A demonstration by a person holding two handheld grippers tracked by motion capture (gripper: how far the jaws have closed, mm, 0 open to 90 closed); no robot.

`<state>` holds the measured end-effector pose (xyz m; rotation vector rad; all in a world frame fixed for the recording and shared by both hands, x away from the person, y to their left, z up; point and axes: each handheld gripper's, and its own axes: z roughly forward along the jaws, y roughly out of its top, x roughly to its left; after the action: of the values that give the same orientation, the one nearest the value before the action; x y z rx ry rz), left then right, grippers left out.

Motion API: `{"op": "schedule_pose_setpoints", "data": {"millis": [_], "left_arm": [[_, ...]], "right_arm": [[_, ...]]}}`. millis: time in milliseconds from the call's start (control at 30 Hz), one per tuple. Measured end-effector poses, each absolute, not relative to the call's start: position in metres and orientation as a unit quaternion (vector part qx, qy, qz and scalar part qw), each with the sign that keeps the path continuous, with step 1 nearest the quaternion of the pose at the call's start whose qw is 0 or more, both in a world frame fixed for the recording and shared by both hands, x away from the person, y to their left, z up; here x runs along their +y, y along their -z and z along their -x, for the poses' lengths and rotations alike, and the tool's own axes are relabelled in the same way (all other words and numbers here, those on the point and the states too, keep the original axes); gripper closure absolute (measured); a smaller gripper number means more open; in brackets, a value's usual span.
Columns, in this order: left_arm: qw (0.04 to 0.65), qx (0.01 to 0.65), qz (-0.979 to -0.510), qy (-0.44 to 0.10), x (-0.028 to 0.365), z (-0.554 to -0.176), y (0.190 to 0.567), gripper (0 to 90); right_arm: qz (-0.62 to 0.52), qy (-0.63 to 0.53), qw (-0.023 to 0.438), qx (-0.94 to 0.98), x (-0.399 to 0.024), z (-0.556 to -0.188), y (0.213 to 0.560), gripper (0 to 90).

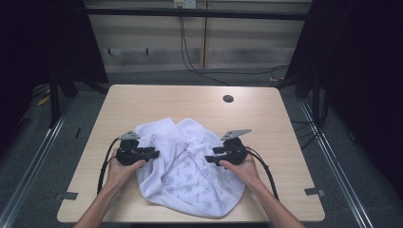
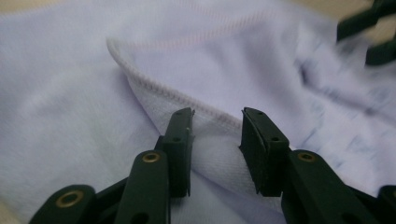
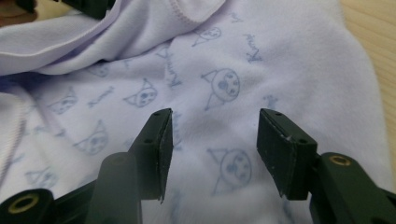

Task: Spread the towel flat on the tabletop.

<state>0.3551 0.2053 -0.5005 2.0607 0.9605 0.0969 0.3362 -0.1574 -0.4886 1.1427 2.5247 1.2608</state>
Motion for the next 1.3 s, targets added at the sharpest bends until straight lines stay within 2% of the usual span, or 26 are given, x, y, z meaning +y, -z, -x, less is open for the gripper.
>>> {"op": "schedule_pose_setpoints", "data": {"millis": [67,100,167,200,267,333,400,567,767,833,967,1000,1067,1133,1167,1300], "left_arm": [[0.417,0.372,-0.828,-0.053,0.205,-0.352,0.502,64.4],[0.409,0.368,-0.833,-0.055,0.205,-0.352,0.501,73.1],[0.404,0.365,-0.837,-0.053,0.206,-0.351,0.5,80.9],[0.402,0.365,-0.838,-0.054,0.206,-0.35,0.499,83.3],[0.396,0.364,-0.841,-0.058,0.206,-0.348,0.498,84.9],[0.387,0.362,-0.845,-0.064,0.207,-0.345,0.496,85.5],[0.391,0.369,-0.841,-0.066,0.212,-0.34,0.495,86.1],[0.405,0.377,-0.83,-0.065,0.224,-0.332,0.492,87.1],[0.406,0.396,-0.821,-0.07,0.243,-0.326,0.491,87.2],[0.405,0.396,-0.821,-0.067,0.249,-0.324,0.491,87.2],[0.411,0.394,-0.82,-0.053,0.251,-0.316,0.491,87.2],[0.412,0.391,-0.821,-0.049,0.249,-0.314,0.491,87.1],[0.409,0.378,-0.83,-0.039,0.244,-0.308,0.491,87.1],[0.41,0.371,-0.833,-0.029,0.241,-0.303,0.491,87.1],[0.412,0.365,-0.835,-0.022,0.239,-0.297,0.49,87.1],[0.431,0.352,-0.831,-0.006,0.236,-0.285,0.485,87.2]], "right_arm": [[-0.378,-0.405,0.056,0.831,-0.15,-0.341,0.494,43.9],[-0.38,-0.403,0.053,0.831,-0.146,-0.344,0.498,43.8],[-0.379,-0.392,0.07,0.835,-0.141,-0.344,0.502,48.0],[-0.373,-0.381,0.094,0.841,-0.137,-0.343,0.502,53.3],[-0.375,-0.368,0.117,0.843,-0.136,-0.34,0.5,70.0],[-0.387,-0.365,0.114,0.839,-0.141,-0.341,0.499,82.9],[-0.395,-0.368,0.108,0.835,-0.151,-0.344,0.498,87.1],[-0.433,-0.385,0.113,0.807,-0.181,-0.354,0.49,89.0],[-0.487,-0.379,0.161,0.77,-0.234,-0.365,0.475,89.1],[-0.515,-0.36,0.195,0.753,-0.257,-0.366,0.473,89.1],[-0.555,-0.362,0.21,0.719,-0.287,-0.365,0.473,88.5],[-0.56,-0.367,0.206,0.713,-0.293,-0.365,0.474,84.4],[-0.555,-0.397,0.18,0.708,-0.296,-0.361,0.474,64.9],[-0.538,-0.405,0.181,0.717,-0.289,-0.353,0.471,57.9],[-0.533,-0.408,0.18,0.719,-0.285,-0.349,0.468,54.8],[-0.475,-0.452,0.139,0.742,-0.256,-0.325,0.456,54.1]]}}
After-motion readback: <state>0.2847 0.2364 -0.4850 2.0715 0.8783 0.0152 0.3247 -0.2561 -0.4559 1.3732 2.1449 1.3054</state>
